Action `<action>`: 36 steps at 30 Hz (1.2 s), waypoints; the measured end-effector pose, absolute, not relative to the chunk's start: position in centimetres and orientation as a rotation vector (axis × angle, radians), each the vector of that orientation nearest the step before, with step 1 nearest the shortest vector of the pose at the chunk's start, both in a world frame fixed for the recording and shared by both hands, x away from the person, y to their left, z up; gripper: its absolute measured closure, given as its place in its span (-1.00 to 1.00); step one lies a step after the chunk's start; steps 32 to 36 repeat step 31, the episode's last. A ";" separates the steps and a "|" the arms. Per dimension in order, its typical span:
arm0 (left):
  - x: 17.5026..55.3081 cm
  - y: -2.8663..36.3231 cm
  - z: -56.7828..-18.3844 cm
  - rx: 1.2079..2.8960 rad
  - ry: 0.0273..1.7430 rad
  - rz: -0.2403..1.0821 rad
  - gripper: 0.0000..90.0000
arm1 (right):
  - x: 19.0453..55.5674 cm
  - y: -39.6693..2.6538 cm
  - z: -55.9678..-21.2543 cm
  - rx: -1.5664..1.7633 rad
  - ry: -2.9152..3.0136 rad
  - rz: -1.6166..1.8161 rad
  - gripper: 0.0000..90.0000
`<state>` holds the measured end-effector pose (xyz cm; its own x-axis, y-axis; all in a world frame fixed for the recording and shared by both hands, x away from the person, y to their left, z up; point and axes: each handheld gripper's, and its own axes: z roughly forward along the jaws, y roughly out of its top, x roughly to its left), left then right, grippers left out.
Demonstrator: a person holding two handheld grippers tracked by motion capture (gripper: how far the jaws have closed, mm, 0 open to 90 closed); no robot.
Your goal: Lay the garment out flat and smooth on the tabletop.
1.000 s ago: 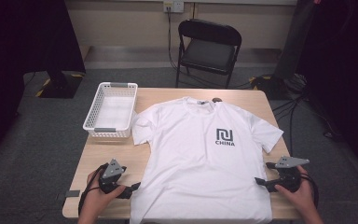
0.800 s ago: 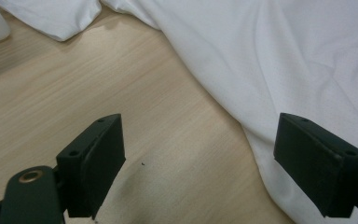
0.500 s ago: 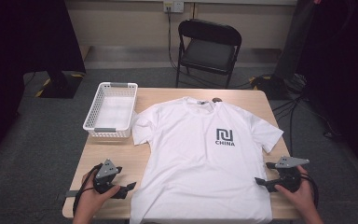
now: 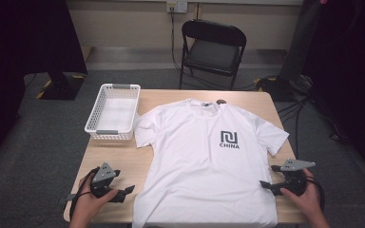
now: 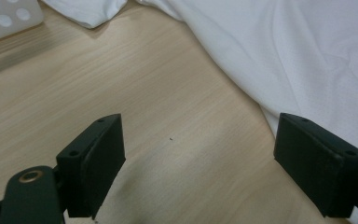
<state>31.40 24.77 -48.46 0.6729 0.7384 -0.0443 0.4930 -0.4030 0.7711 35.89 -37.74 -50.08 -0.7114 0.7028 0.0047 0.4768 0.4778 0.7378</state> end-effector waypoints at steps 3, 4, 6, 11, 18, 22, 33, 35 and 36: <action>31.4 24.9 -48.5 2.079 0.953 0.389 -0.64 | 35.9 -37.7 -50.1 1.001 2.430 1.073 -0.71; 31.4 25.0 -48.5 2.084 0.951 0.391 -0.64 | 35.9 -37.7 -50.1 1.000 2.430 1.073 -0.71; 31.4 25.2 -48.6 2.082 0.955 0.398 -0.64 | 35.9 -37.7 -50.1 1.001 2.429 1.073 -0.71; 31.3 25.6 -48.9 2.102 0.966 0.401 -0.64 | 35.9 -37.7 -50.1 1.001 2.429 1.073 -0.71; 31.2 26.3 -49.5 2.122 0.990 0.409 -0.64 | 35.9 -37.7 -50.1 1.000 2.429 1.073 -0.71; 31.2 26.6 -49.8 2.142 0.996 0.411 -0.64 | 35.9 -37.7 -50.1 1.000 2.430 1.073 -0.71; 31.2 26.7 -49.9 2.160 0.977 0.429 -0.67 | 35.9 -37.7 -50.1 1.000 2.429 1.073 -0.71; 31.2 26.7 -49.9 2.160 0.977 0.429 -0.67 | 35.9 -37.7 -50.1 1.000 2.429 1.073 -0.71; 31.2 26.7 -49.9 2.160 0.977 0.429 -0.67 | 35.9 -37.7 -50.1 1.000 2.429 1.073 -0.71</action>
